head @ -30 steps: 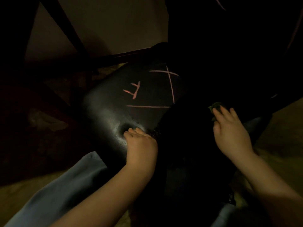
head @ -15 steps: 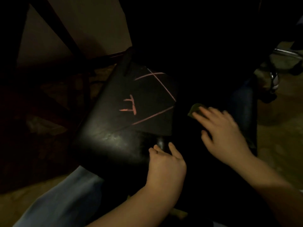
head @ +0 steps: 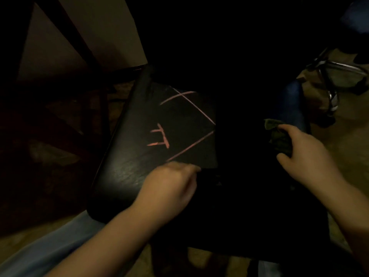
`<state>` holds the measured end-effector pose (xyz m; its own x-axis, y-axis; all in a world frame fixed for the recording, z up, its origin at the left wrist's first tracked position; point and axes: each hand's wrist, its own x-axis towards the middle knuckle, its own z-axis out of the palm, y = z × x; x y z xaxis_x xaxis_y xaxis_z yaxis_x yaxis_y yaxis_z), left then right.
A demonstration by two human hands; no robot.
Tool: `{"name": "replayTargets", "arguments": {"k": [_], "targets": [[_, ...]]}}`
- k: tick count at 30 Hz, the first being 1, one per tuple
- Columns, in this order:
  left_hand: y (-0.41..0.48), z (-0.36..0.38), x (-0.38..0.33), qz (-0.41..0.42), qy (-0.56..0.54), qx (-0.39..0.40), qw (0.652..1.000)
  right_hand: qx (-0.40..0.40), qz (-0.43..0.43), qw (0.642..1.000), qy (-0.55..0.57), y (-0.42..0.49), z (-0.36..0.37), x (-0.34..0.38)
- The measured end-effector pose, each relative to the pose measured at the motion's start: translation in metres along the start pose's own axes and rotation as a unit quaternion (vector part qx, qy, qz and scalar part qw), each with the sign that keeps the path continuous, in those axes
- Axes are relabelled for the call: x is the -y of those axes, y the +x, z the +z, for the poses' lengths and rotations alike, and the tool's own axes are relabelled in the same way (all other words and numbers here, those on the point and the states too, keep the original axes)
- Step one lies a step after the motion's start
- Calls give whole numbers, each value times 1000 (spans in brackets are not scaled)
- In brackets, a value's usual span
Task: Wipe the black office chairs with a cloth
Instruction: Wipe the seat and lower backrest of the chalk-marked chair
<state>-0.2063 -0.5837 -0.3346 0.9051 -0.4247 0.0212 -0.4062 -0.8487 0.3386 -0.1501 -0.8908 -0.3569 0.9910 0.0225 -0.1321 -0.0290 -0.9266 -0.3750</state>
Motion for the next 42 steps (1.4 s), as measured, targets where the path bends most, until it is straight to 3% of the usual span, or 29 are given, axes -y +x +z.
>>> {"name": "replayTargets", "arguments": {"k": [7, 12, 16, 27, 33, 38, 42], "targets": [[0, -22, 88, -149, 73, -12, 986, -17, -20, 1000, 4, -14, 23, 67], [-3, -24, 116, -273, 79, 53, 957, 45, -161, 986, 25, -30, 47, 123], [-4, -18, 113, -346, 18, 118, 931, 25, -147, 989, -5, -24, 43, 114], [-20, -6, 94, -347, 49, 62, 934, -100, 18, 991, -89, -2, 12, -3], [-34, -15, 70, -327, 73, 57, 940, -59, 0, 992, 108, 8, 22, 18], [-37, -20, 60, -229, 148, 88, 958, -54, 3, 995, 83, 1, 38, 57], [-25, -28, 55, -154, 188, 102, 965, -17, -92, 995, 43, -14, 59, 98]]}}
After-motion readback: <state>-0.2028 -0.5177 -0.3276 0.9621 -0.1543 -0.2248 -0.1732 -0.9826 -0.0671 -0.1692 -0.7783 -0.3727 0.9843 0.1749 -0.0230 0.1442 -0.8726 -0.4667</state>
